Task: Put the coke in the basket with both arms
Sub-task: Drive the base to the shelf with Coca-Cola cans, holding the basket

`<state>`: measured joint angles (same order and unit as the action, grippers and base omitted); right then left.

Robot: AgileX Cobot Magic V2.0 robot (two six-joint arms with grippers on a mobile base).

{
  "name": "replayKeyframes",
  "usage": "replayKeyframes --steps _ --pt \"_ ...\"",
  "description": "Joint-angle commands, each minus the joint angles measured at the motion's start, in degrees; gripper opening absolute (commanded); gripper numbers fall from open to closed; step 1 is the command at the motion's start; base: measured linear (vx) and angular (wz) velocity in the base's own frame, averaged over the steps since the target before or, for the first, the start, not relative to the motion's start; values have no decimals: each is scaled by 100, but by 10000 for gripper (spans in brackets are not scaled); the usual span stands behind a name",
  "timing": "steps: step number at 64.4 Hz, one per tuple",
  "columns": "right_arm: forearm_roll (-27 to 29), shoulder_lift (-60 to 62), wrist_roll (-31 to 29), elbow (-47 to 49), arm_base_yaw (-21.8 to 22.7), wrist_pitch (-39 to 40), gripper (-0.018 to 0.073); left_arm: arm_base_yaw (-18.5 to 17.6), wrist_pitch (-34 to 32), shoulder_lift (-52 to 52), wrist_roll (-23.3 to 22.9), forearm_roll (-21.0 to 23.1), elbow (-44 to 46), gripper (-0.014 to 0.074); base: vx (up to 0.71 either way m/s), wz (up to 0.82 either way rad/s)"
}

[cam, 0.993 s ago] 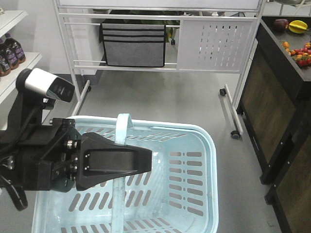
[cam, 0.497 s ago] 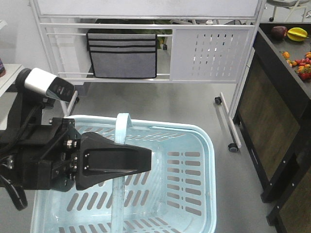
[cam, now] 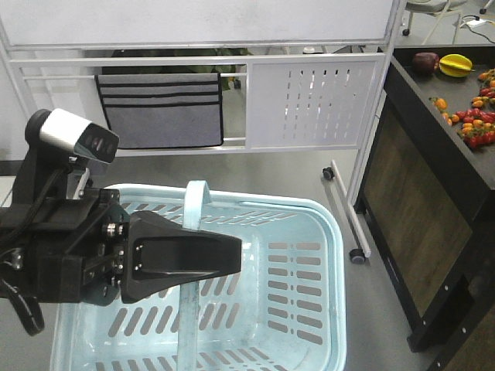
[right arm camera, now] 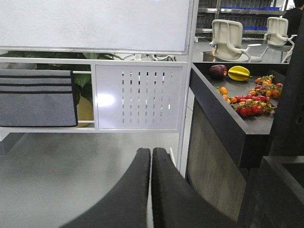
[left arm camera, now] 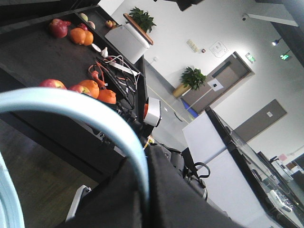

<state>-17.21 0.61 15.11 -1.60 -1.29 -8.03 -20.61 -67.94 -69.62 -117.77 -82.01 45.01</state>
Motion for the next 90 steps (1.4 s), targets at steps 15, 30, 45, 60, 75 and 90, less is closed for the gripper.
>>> replayKeyframes --steps 15,30,45,60,75,90 --pt "-72 104 -40 -61 5 415 -4 -20 -946 144 28 521 197 -7 28 -3" --pt "-72 104 -40 -61 5 415 -4 -20 -940 144 28 521 197 -7 29 22" --pt "-72 104 -40 -61 5 415 -4 -20 -940 144 28 521 197 -7 27 49" --pt "-72 104 -40 -61 5 415 -4 -20 -940 144 28 521 197 -7 23 66" --pt "-72 104 -40 -61 5 415 -4 -20 -940 144 28 521 197 -7 19 72" --pt "-72 104 -40 -61 5 415 -4 -20 -940 144 28 521 197 -7 18 70"
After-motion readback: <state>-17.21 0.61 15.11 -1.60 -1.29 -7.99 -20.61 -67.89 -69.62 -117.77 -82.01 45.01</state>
